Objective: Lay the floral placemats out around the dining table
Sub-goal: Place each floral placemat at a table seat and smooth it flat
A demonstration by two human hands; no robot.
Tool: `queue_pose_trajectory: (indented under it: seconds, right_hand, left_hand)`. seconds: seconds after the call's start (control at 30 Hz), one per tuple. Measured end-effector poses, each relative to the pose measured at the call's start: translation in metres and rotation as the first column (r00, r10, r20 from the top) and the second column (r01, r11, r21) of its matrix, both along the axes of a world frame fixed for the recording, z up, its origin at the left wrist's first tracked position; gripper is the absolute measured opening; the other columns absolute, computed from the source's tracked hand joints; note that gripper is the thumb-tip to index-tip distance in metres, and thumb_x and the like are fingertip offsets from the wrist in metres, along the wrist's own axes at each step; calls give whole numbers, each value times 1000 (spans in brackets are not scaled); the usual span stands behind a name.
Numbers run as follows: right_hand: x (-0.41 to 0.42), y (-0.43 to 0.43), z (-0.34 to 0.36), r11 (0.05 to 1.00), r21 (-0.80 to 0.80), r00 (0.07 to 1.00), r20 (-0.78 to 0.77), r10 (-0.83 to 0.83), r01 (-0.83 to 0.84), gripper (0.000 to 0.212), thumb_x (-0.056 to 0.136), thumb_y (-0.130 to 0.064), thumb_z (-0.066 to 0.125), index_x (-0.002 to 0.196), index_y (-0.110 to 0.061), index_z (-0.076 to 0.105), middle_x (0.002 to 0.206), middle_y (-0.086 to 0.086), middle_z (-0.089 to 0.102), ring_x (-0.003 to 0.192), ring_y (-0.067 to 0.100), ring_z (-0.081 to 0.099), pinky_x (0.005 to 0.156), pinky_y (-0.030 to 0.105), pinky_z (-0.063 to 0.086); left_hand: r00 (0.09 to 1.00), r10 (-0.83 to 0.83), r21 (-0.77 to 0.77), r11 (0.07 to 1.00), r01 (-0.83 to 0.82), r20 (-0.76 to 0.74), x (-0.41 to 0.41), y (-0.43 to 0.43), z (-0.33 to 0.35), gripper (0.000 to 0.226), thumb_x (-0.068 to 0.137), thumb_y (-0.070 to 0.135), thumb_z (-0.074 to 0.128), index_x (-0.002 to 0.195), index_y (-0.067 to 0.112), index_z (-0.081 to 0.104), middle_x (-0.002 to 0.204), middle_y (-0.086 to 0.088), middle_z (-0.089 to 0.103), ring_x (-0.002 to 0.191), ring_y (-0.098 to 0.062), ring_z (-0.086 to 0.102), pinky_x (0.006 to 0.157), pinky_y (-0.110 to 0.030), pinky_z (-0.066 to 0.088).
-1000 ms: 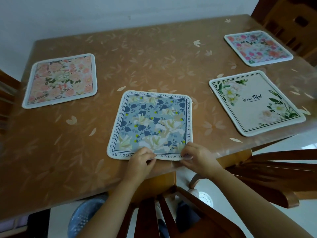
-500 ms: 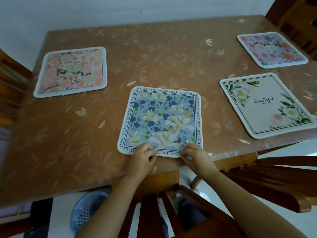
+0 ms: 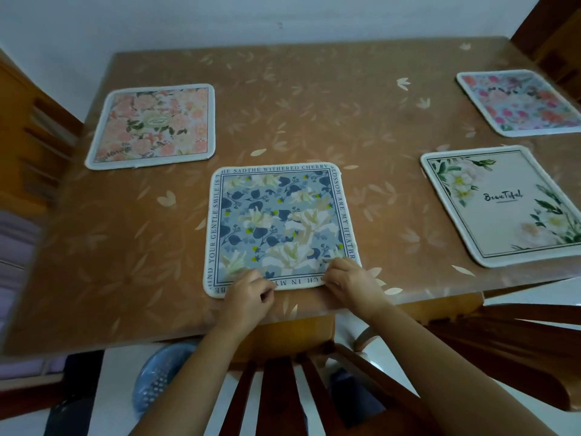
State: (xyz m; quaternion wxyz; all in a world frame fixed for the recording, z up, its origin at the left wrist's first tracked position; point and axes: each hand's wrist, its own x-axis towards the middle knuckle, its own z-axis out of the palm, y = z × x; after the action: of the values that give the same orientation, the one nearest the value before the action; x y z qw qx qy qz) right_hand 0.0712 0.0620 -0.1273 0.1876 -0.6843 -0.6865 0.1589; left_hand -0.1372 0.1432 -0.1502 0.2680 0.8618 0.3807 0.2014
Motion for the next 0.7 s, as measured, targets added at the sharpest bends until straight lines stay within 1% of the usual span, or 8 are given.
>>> queue_pose_trajectory:
  seconds: [0.13,0.23,0.3,0.37,0.4,0.5,0.57,0.7]
  right_hand:
    - [-4,6,-4,1000,6,1000,-19,22,-22,11,82,-5,63,75,2,67,85,20,64,83,35,59,70,45,53]
    - [-2,4,-5,998,49,999,-28,37,-35,5,74,-1,70,70,1,67,78,18,64,75,35,62,62,44,56]
    - [-2,4,-6,998,58,999,-24,42,-40,5,73,-1,71,69,1,67,77,18,64,74,35,62,61,45,56]
    - [-2,5,-7,997,65,999,-28,39,-37,6,72,0,72,69,1,67,76,18,64,73,35,62,59,45,56]
    - [-2,5,-7,997,71,999,-31,38,-36,6,71,0,72,68,1,67,76,18,64,72,35,62,58,44,56]
    - [-1,4,-7,995,81,998,-26,54,-52,9,68,1,75,66,0,66,73,17,63,68,34,62,55,40,56]
    - [0,3,-7,994,86,998,-7,61,-60,9,68,1,75,66,-1,66,72,17,63,67,33,62,54,40,56]
    - [2,0,-7,993,109,999,13,34,-35,10,65,0,77,65,-2,67,69,16,62,65,31,62,49,37,55]
  left_hand:
    - [1000,16,27,1000,-16,-11,-5,3,1,16,63,-8,75,73,3,69,67,-10,58,66,-25,58,54,-34,52]
    - [1000,22,44,999,-22,-1,-6,-1,-2,18,62,-9,75,74,3,69,67,-10,59,70,-18,53,56,-33,51]
    - [1000,14,58,998,-15,4,-8,-4,-5,20,60,-10,76,73,3,68,68,-9,60,73,-12,48,59,-31,50]
    - [1000,13,75,997,-13,7,-12,-5,-8,20,61,-10,75,74,3,67,70,-9,60,76,-10,44,64,-28,46]
    - [1000,21,82,996,-21,7,-14,-5,-9,19,63,-8,75,76,3,67,72,-10,60,77,-11,44,65,-27,45]
    - [998,59,109,992,-56,-25,-24,-1,-9,15,66,1,77,78,5,67,78,-9,61,82,-13,45,66,-33,49]
    - [996,73,120,991,-66,-57,-31,1,-8,15,66,5,78,76,7,67,80,-8,62,84,-14,46,68,-31,47]
    - [994,85,81,994,-80,-63,-33,1,-4,14,65,1,78,73,6,68,77,-8,63,76,-26,57,66,-33,47]
